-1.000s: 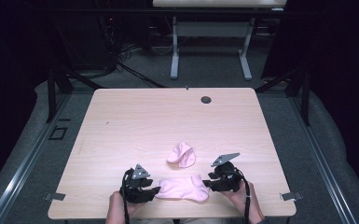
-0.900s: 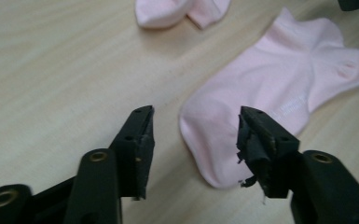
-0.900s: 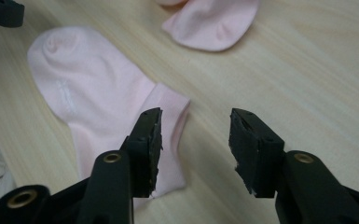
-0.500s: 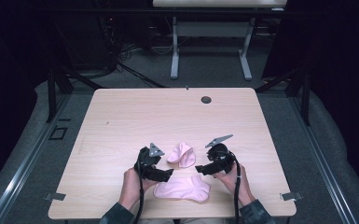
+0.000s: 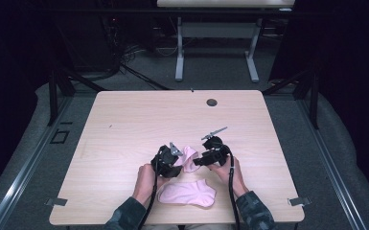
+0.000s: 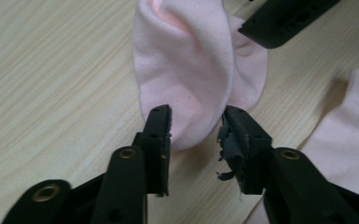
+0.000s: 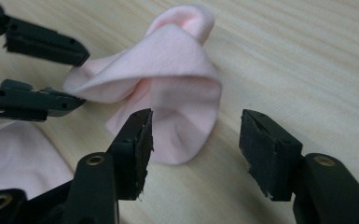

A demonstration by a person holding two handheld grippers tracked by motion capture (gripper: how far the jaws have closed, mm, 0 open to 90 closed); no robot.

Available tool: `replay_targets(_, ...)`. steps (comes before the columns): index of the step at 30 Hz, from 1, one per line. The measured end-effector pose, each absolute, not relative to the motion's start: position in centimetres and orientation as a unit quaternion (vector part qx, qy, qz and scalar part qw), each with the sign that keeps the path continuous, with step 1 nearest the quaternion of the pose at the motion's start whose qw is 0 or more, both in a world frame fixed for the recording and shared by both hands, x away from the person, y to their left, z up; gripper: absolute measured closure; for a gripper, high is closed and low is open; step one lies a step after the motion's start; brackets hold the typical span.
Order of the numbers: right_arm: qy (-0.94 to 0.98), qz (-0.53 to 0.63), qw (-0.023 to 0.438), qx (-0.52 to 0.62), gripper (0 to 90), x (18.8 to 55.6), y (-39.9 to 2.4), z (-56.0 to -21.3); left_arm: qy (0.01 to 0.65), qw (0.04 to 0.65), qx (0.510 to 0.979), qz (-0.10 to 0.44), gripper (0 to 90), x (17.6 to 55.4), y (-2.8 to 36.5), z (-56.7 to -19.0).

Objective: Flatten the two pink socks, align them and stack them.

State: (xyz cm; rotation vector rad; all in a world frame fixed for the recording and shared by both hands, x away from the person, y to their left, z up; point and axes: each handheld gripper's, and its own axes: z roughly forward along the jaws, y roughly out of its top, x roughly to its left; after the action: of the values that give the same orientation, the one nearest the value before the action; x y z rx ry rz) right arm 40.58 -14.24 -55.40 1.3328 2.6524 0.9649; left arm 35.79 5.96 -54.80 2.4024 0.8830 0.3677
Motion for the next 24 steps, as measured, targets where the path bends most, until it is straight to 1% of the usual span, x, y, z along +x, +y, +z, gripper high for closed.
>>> replay_targets(1, 0.848, 0.311, 0.013, 0.429, 48.7, 40.7, -14.1, -55.5, 0.327, 0.273, 0.895, 0.135, 73.6, 35.8, 6.0, -54.9)
replay_targets(4, 0.849, 0.311, 0.016, 0.427, 55.6, 40.9, -13.7, -55.7, 0.326, 0.271, 0.896, 0.133, 85.0, 36.0, 6.1, -55.1)
replay_targets(5, 0.851, 0.308, 0.019, 0.425, 59.9, 40.9, -13.6, -55.8, 0.325, 0.273, 0.896, 0.135, 88.2, 36.0, 6.2, -55.1)
replay_targets(6, 0.851, 0.308, 0.019, 0.425, 59.9, 40.9, -13.6, -55.8, 0.325, 0.273, 0.896, 0.135, 88.4, 36.0, 6.2, -55.1)
replay_targets(8, 0.853, 0.303, 0.021, 0.425, 63.0, 40.9, -13.4, -55.8, 0.324, 0.276, 0.895, 0.133, 88.6, 36.0, 6.3, -55.2)
replay_targets(10, 0.854, 0.299, 0.025, 0.425, 70.8, 40.9, -12.9, -56.0, 0.320, 0.282, 0.894, 0.136, 89.0, 35.8, 6.4, -55.1)
replay_targets(12, 0.857, 0.293, 0.025, 0.423, 72.3, 40.9, -12.8, -56.1, 0.317, 0.285, 0.894, 0.137, 89.1, 35.8, 6.4, -55.0)
replay_targets(13, 0.856, 0.294, 0.027, 0.425, 78.9, 41.0, -12.6, -56.2, 0.314, 0.292, 0.892, 0.138, 89.2, 35.7, 6.6, -54.8)
replay_targets(14, 0.856, 0.294, 0.027, 0.425, 78.9, 41.0, -12.6, -56.2, 0.314, 0.292, 0.892, 0.138, 89.4, 35.7, 6.6, -54.8)
replay_targets(17, 0.857, 0.295, 0.027, 0.422, 87.2, 41.1, -12.6, -56.4, 0.311, 0.302, 0.890, 0.140, 89.4, 35.6, 6.8, -54.5)
replay_targets(24, 0.849, 0.312, 0.040, 0.424, 88.9, 40.6, -13.0, -56.0, 0.304, 0.315, 0.887, 0.149, 89.4, 35.2, 7.4, -53.6)
